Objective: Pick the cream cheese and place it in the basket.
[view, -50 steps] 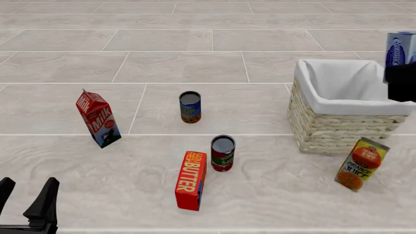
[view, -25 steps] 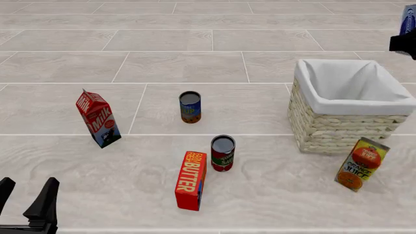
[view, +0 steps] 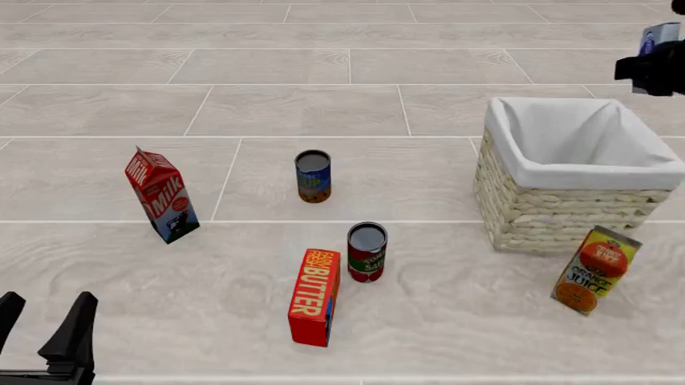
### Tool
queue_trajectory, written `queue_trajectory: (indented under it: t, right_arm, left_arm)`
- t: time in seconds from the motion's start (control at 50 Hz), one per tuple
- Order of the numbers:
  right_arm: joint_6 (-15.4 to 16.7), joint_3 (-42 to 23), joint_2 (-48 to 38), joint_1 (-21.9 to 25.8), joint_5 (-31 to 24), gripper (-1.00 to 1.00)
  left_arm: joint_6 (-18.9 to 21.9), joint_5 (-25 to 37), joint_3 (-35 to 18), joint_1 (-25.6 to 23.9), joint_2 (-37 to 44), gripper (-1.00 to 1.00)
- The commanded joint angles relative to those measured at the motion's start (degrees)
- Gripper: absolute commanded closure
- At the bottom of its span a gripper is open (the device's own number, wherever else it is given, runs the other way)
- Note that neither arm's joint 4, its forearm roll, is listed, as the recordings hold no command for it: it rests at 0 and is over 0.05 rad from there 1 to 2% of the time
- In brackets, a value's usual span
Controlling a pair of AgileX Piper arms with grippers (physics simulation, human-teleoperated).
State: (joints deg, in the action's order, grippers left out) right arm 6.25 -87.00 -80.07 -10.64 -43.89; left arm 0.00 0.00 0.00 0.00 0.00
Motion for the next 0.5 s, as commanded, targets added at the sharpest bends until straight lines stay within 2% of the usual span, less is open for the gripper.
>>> queue_trajectory:
  t: [0.02,0.34,0.5]
  right_arm:
    - [-1.35,-0.55,-4.51,-0.46,3.05,1.0]
    - [-0.76,1.05,-7.95,-0.92,7.41,1.0]
    - [-1.64,0.8,-9.55,-0.62,8.35,1.0]
  left_arm:
    - [0.0,0.0,0.0,0.0,0.0,-1.0]
    - [0.0,0.0,0.0,0.0,0.0,-1.0]
    - [0.0,0.0,0.0,0.0,0.0,-1.0]
